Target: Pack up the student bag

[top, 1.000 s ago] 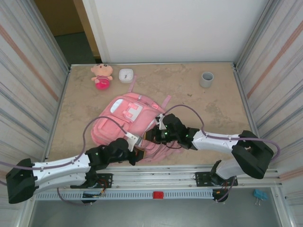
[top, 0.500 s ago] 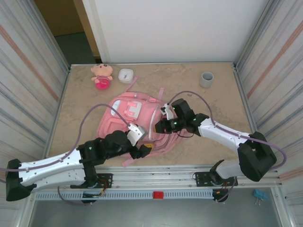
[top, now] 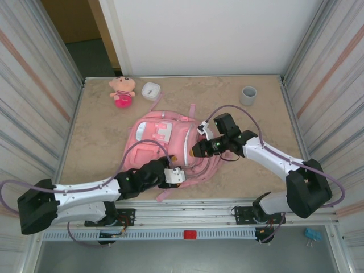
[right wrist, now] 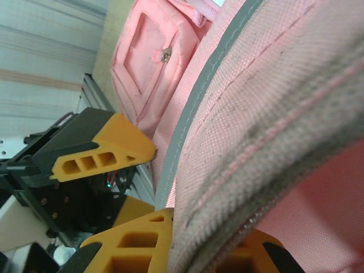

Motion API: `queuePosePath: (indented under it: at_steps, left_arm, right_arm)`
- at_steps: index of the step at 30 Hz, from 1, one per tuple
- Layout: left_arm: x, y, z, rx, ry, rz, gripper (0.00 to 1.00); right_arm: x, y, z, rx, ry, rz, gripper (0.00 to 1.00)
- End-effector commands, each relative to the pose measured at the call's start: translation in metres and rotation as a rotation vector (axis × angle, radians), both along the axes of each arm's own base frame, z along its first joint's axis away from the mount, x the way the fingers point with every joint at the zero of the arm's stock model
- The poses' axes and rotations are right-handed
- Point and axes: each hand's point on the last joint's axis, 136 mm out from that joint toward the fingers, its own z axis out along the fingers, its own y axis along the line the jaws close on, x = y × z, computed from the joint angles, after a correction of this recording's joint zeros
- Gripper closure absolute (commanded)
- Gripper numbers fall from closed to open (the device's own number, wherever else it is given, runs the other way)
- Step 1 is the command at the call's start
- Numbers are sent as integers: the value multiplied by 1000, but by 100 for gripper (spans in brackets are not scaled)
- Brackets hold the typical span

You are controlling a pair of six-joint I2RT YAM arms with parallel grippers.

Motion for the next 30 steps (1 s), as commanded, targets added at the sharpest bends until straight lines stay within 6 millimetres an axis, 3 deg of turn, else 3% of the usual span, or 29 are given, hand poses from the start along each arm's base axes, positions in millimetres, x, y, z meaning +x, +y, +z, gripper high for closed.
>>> queuePosePath:
  at_steps: [1, 5, 10, 14, 17, 19, 21, 22, 27, 30]
  left_arm:
    - [10, -15, 32, -129, -115, -15, 25]
    - [4, -16, 40, -216, -85, -49, 27]
    - [20, -15, 29, -224, -29, 13, 42]
    - [17, -24, 26, -289, 2, -17, 47]
    - [19, -29, 19, -270, 44, -7, 58]
    - [18, -32, 15, -258, 71, -15, 72]
    - [18, -33, 17, -284, 84, -12, 90]
    - [17, -34, 19, -302, 98, -17, 93]
    - [19, -31, 28, -377, 221, 3, 97]
    - [17, -29, 35, -430, 293, -17, 97]
  right_arm:
    - [-1, 6, 22, 55, -33, 52, 92]
    - [1, 4, 25, 51, -37, 45, 92]
    - [4, 4, 27, 52, -47, 43, 90]
    - [4, 3, 29, 49, -57, 38, 89]
    - [6, 0, 30, 40, -70, 25, 87]
    - [8, -5, 31, 20, -86, 2, 77]
    - [11, -15, 33, -40, -121, -56, 66]
    - [12, -22, 36, -81, -163, -92, 61]
    - [-5, -70, 38, -393, -425, -271, 54]
    - [-26, -85, 30, -466, -537, -311, 53]
